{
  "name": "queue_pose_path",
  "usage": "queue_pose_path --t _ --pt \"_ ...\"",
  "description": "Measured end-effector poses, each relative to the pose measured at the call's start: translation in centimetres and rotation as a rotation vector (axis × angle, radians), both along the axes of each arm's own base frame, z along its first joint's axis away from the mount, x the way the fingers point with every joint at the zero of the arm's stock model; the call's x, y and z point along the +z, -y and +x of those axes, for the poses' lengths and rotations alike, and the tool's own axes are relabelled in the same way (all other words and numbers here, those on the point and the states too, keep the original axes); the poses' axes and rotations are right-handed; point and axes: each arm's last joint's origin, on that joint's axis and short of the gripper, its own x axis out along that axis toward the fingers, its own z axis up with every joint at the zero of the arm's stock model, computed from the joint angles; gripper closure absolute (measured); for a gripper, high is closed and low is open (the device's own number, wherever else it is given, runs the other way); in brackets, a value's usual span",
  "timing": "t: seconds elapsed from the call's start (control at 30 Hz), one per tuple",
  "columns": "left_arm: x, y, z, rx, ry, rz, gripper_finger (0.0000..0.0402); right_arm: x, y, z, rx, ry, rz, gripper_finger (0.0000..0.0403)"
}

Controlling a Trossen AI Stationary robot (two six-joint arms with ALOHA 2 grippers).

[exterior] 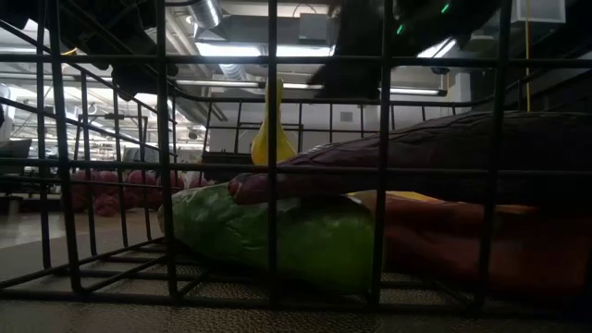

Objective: Build produce basket
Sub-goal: Put the black grapes into the wire basket

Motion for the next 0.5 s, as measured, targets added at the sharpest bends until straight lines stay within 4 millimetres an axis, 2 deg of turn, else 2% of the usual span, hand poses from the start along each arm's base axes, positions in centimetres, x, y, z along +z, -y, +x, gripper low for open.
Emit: queue_pose_path --t 0.2,0.5 --pt "0.0 0.0 0.0 0.000 0.000 0.000 0.0191 -3.3 2.2 3.9 0.073 -0.183 0.041 0.0210" --pt "0.0 0.0 0.0 0.000 0.000 0.000 0.0191 -6.4 2.8 8.2 0.192 -0.532 0.001 0.0210"
